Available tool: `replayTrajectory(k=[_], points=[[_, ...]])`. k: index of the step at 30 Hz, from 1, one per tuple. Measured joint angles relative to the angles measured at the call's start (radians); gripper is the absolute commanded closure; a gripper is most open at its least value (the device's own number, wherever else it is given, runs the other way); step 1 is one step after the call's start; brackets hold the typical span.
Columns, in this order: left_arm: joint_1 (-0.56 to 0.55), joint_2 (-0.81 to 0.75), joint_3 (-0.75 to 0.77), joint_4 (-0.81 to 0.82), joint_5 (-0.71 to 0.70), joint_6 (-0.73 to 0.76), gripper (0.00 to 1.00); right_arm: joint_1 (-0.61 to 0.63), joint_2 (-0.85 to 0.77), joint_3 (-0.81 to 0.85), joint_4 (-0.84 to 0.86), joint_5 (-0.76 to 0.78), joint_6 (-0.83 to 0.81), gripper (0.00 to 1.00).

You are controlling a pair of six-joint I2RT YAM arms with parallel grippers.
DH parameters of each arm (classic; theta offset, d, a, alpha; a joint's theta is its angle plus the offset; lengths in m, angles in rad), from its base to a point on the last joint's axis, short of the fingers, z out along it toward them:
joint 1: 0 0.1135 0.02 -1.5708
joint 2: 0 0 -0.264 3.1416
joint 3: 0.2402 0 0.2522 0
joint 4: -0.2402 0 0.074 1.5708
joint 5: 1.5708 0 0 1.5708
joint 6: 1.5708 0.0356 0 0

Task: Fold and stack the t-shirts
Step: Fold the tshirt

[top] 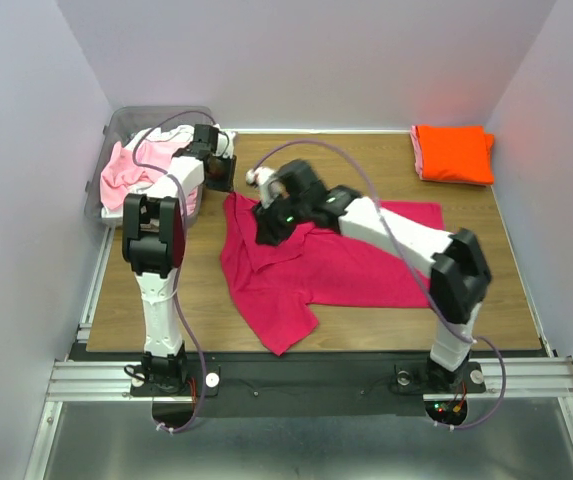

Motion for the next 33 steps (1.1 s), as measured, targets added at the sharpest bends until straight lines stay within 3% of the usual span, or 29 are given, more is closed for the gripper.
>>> replayTrajectory(k=[3,8,11,17,26,33], points=[[0.002,-0.064,0.000,0.004,-0.039,0.001,0.61,-0.114,-0.121,-0.038,0.008,-0.035,-0.011,0.57],[0.006,-0.168,0.000,0.026,-0.063,0.013,0.61,-0.420,-0.248,-0.145,0.021,-0.012,-0.069,0.62],[0.003,-0.210,-0.010,0.043,-0.035,0.034,0.62,-0.583,-0.256,-0.222,-0.010,0.003,-0.125,0.64],[-0.064,-0.219,-0.085,0.062,0.013,0.048,0.65,-0.796,-0.228,-0.307,-0.081,0.053,-0.230,0.67],[-0.098,-0.126,-0.228,0.058,0.013,0.042,0.69,-0.944,-0.030,-0.305,-0.080,0.129,-0.321,0.69],[-0.067,-0.039,-0.134,0.057,-0.006,0.043,0.69,-0.943,0.116,-0.154,-0.067,0.145,-0.336,0.68]])
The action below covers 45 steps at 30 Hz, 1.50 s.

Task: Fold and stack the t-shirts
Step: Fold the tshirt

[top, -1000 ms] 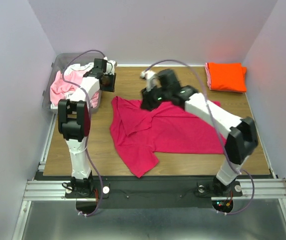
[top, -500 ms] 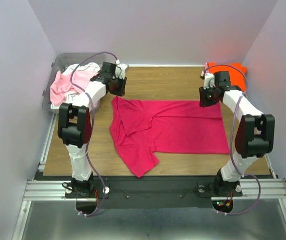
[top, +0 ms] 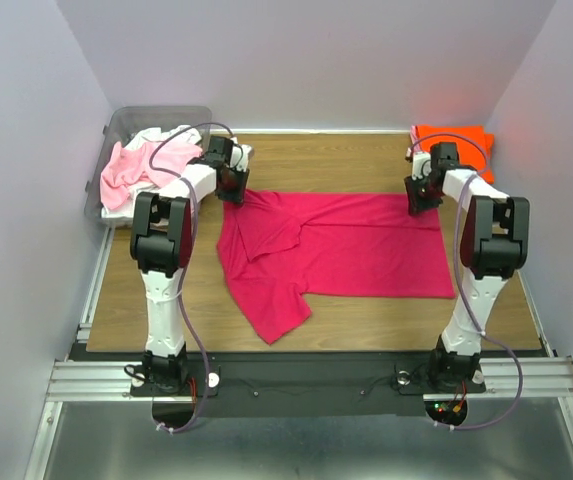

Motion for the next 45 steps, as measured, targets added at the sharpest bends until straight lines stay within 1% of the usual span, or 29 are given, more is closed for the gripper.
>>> replayTrajectory(k=[3,4,6,7,8,10,13,14,16,20,21,23,25,27,29,33,37,45], points=[[0.014,0.091,0.142,-0.016,-0.003,0.006,0.68,0.000,0.070,0.101,0.003,0.000,0.002,0.64],[0.019,0.115,0.181,-0.022,-0.003,0.008,0.65,0.000,0.089,0.130,0.008,0.000,0.002,0.62],[0.030,0.165,0.264,-0.026,-0.003,0.016,0.60,0.000,0.123,0.182,0.017,-0.005,0.001,0.52],[0.034,0.178,0.285,-0.032,-0.001,0.023,0.59,0.000,0.132,0.195,0.020,-0.013,0.003,0.52],[0.035,0.183,0.299,-0.040,0.000,0.027,0.57,0.001,0.132,0.198,0.018,-0.032,0.003,0.46],[0.040,0.187,0.322,-0.064,0.011,0.047,0.54,0.001,0.123,0.191,0.006,-0.067,-0.002,0.42],[0.041,0.161,0.317,-0.086,0.044,0.077,0.52,0.001,0.050,0.145,-0.050,-0.130,-0.015,0.35],[0.042,0.133,0.293,-0.084,0.065,0.092,0.52,0.001,0.016,0.124,-0.060,-0.141,-0.024,0.35],[0.044,0.024,0.191,-0.092,0.120,0.127,0.52,0.001,-0.121,0.053,-0.108,-0.171,-0.065,0.37],[0.043,-0.260,-0.039,-0.093,0.212,0.219,0.52,0.001,-0.399,-0.075,-0.172,-0.179,-0.167,0.49],[0.041,-0.340,-0.092,-0.109,0.238,0.250,0.52,0.001,-0.469,-0.117,-0.180,-0.174,-0.208,0.51],[0.033,-0.449,-0.161,-0.108,0.269,0.303,0.54,0.001,-0.563,-0.196,-0.194,-0.159,-0.269,0.55],[0.021,-0.516,-0.237,-0.104,0.286,0.340,0.55,0.001,-0.615,-0.291,-0.221,-0.134,-0.325,0.57],[0.005,-0.551,-0.319,-0.118,0.291,0.373,0.55,0.001,-0.623,-0.360,-0.238,-0.113,-0.365,0.59],[-0.017,-0.550,-0.393,-0.112,0.285,0.395,0.57,0.001,-0.612,-0.446,-0.262,-0.089,-0.402,0.62],[-0.058,-0.550,-0.528,-0.114,0.258,0.423,0.57,0.001,-0.571,-0.531,-0.261,-0.055,-0.430,0.61],[-0.084,-0.556,-0.606,-0.109,0.240,0.477,0.54,0.001,-0.558,-0.596,-0.239,-0.027,-0.447,0.59],[-0.104,-0.587,-0.653,-0.130,0.213,0.609,0.54,0.001,-0.595,-0.616,-0.206,0.010,-0.491,0.55]])
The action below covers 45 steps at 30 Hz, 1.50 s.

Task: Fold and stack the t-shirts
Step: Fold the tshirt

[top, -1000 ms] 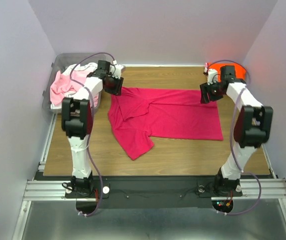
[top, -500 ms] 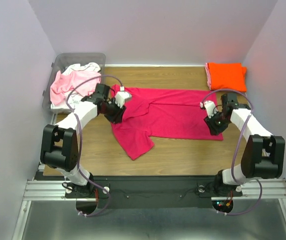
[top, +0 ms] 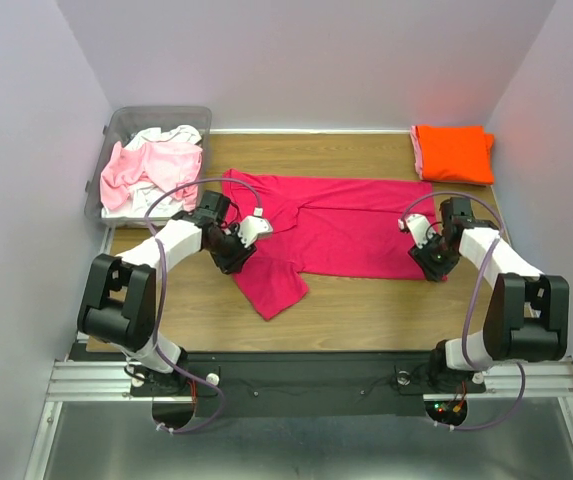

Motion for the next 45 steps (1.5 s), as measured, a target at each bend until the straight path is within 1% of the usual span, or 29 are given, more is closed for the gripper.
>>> replayTrajectory(k=[7,15,18,20,23,24,25,26,29,30,41,43,44,45], points=[[-0.045,-0.040,-0.009,-0.015,-0.008,0.042,0.54,0.000,-0.038,-0.027,0.042,0.024,-0.044,0.54],[-0.045,-0.040,-0.009,-0.020,-0.013,0.053,0.54,-0.006,-0.028,-0.084,0.098,0.057,-0.090,0.54],[-0.046,-0.040,-0.015,-0.021,-0.011,0.064,0.54,-0.008,-0.020,-0.101,0.135,0.072,-0.100,0.56],[-0.046,-0.044,-0.026,-0.023,-0.008,0.071,0.54,-0.008,-0.019,-0.105,0.154,0.080,-0.104,0.59],[-0.049,-0.053,-0.048,-0.026,-0.009,0.083,0.54,-0.008,-0.010,-0.106,0.172,0.089,-0.109,0.70],[-0.051,-0.055,-0.057,-0.027,-0.010,0.085,0.54,-0.008,-0.008,-0.106,0.177,0.091,-0.111,0.77],[-0.053,-0.055,-0.067,-0.024,-0.014,0.087,0.54,-0.008,-0.005,-0.105,0.180,0.092,-0.111,0.80],[-0.055,-0.055,-0.079,-0.013,-0.021,0.089,0.53,-0.008,-0.003,-0.105,0.187,0.095,-0.112,0.86],[-0.059,-0.055,-0.100,0.001,-0.039,0.089,0.53,-0.008,0.006,-0.103,0.204,0.107,-0.117,0.94],[-0.061,-0.055,-0.104,0.010,-0.044,0.088,0.53,-0.008,0.008,-0.103,0.211,0.112,-0.118,0.99],[-0.106,-0.038,-0.105,0.087,-0.087,0.081,0.53,-0.008,0.010,-0.103,0.225,0.121,-0.118,1.00],[-0.107,-0.019,-0.111,0.103,-0.106,0.082,0.57,-0.008,0.010,-0.103,0.225,0.121,-0.118,0.99],[-0.107,-0.010,-0.115,0.112,-0.109,0.083,0.62,-0.008,0.010,-0.103,0.225,0.121,-0.118,0.99],[-0.107,-0.010,-0.116,0.118,-0.111,0.083,0.65,-0.008,0.010,-0.103,0.228,0.122,-0.118,0.99]])
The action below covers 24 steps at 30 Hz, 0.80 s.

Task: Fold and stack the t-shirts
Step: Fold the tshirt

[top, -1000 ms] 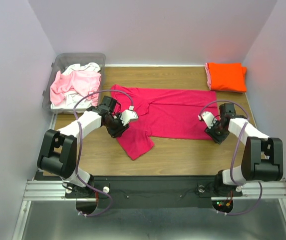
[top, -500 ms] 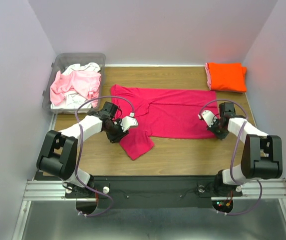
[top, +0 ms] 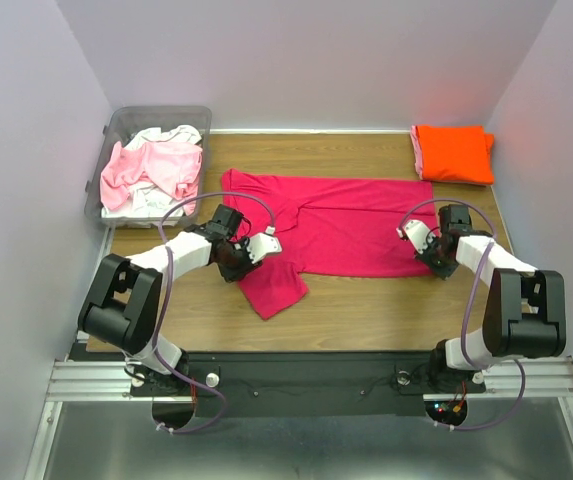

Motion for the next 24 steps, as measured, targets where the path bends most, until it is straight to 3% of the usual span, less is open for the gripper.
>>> replayTrajectory(k=[5,11,24], points=[[-0.005,-0.003,-0.004,0.000,-0.001,0.012,1.00,0.000,-0.002,-0.001,0.001,0.006,-0.007,1.00],[-0.005,-0.032,-0.004,-0.081,0.005,0.020,1.00,0.000,-0.047,-0.025,-0.011,0.014,-0.018,0.99],[-0.004,-0.221,0.053,-0.312,0.060,0.019,1.00,-0.007,-0.299,-0.068,-0.156,0.022,-0.061,0.99]])
